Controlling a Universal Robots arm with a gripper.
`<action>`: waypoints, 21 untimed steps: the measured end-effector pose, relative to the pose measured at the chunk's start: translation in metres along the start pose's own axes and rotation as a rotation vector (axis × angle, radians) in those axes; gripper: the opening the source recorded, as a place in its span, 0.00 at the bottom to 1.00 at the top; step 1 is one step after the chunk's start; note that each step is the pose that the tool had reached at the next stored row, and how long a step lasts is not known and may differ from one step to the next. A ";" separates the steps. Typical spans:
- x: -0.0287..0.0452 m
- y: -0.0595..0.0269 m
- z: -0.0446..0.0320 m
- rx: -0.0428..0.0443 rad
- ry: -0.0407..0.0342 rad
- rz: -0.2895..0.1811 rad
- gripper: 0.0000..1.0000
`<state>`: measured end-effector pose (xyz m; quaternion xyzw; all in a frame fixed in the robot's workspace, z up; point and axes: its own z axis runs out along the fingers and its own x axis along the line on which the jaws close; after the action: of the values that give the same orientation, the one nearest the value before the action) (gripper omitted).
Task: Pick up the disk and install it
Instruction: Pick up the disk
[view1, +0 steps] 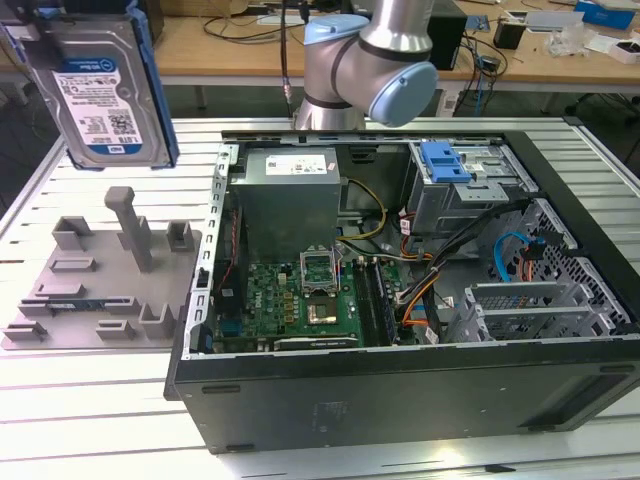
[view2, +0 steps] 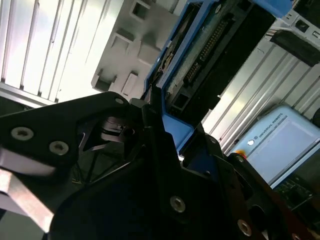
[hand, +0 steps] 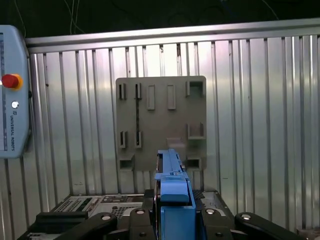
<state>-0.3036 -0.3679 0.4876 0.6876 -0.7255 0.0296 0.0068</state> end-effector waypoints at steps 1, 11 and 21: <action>0.0017 -0.0035 0.0002 0.0000 -0.0002 0.000 0.37; 0.0260 -0.0527 0.0031 -0.0002 -0.0028 0.000 0.37; 0.0493 -0.1057 0.0061 -0.0002 -0.0039 0.000 0.37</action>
<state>-0.2006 -0.4230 0.4875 0.6875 -0.7256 0.0281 0.0054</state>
